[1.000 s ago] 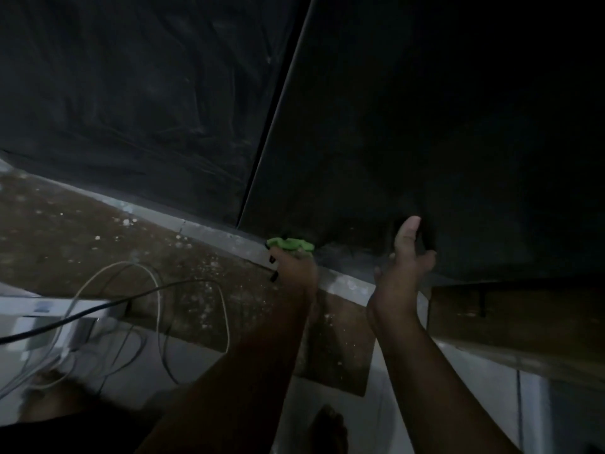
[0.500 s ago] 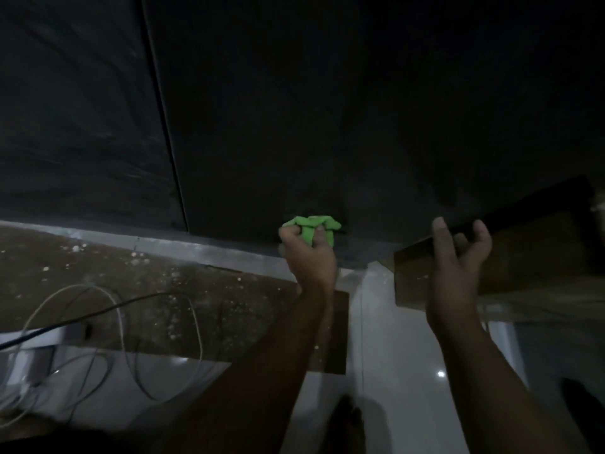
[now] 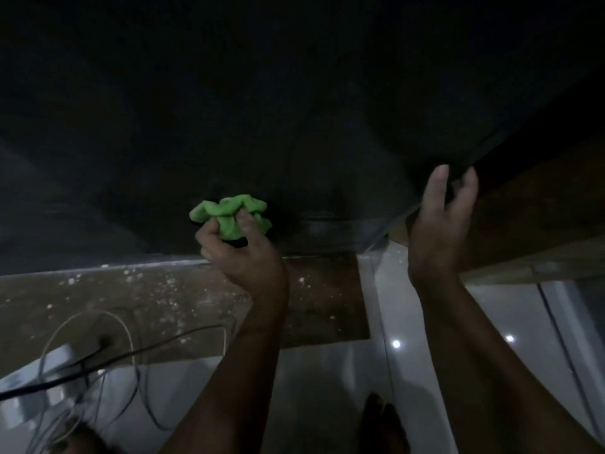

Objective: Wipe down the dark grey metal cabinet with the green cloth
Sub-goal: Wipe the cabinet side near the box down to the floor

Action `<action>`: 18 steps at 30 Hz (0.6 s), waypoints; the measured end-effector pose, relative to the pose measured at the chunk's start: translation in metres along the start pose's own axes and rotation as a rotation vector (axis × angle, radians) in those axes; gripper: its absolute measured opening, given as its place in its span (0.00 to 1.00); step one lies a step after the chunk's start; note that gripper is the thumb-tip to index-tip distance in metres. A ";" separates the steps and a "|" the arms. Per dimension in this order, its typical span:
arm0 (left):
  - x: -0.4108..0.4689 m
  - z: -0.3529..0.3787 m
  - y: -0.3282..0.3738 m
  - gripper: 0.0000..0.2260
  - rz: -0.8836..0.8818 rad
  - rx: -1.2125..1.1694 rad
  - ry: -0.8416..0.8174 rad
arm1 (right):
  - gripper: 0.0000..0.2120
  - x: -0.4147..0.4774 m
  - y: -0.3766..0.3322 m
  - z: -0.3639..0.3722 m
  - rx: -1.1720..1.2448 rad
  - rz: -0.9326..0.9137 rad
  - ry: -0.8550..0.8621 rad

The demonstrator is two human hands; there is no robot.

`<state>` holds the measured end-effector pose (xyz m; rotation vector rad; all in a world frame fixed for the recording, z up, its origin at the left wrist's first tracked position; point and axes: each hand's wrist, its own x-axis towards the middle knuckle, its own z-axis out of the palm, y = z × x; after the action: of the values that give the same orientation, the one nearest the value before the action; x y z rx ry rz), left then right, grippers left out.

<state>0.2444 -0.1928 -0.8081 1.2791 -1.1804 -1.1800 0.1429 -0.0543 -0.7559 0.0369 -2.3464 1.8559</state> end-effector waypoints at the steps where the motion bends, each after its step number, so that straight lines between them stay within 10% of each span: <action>1: -0.011 0.004 -0.004 0.14 0.011 0.032 -0.058 | 0.29 0.003 0.003 -0.001 -0.006 0.003 -0.019; 18: -0.111 0.070 -0.062 0.11 -0.473 0.023 -0.428 | 0.23 0.014 0.035 -0.011 0.161 0.247 -0.197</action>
<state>0.1711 -0.0834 -0.8693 1.4103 -1.2248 -1.8613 0.1264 -0.0343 -0.7848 -0.0569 -2.4148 2.2514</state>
